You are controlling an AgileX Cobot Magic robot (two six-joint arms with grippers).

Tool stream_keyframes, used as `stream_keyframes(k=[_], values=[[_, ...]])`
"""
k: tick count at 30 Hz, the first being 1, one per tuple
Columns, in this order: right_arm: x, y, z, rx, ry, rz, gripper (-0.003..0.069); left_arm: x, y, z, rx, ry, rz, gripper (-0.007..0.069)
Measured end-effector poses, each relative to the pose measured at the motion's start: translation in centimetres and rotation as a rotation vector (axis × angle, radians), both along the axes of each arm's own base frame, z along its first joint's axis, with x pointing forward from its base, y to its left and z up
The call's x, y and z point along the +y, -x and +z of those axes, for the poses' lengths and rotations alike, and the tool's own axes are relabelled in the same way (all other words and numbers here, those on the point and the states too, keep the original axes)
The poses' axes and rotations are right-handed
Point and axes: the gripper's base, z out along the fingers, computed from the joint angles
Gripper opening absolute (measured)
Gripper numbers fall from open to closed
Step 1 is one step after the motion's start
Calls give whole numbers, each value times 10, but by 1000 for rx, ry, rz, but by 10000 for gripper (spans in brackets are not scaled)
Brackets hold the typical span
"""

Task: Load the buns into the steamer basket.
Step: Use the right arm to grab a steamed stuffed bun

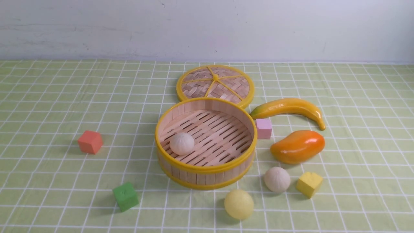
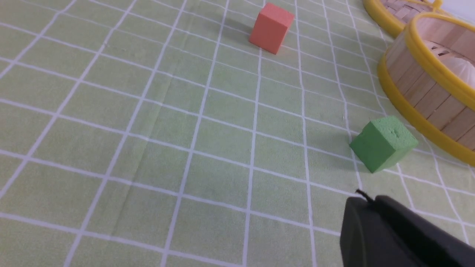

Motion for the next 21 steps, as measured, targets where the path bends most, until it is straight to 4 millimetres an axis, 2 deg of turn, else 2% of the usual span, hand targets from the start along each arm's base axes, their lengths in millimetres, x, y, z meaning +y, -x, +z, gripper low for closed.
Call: stream_keyframes(k=[5,8,11,12,14,16,18,21], values=[[0,-10,52,149,-3,-1,239,0,0,0,0,0,0,17],[0,-27,68,293,-2,-3,239,0,0,0,0,0,0,17],[1,-50,68,467,-10,0,239,0,0,0,0,0,0,17],[1,-51,68,478,-10,0,239,0,0,0,0,0,0,17],[3,-74,60,631,-47,18,239,0,0,0,0,0,0,17],[4,-80,57,664,-58,28,239,0,0,0,1,0,0,18],[9,-94,49,773,-77,75,239,0,0,0,1,0,0,20],[18,-108,44,885,-4,181,239,0,0,0,1,0,0,21]])
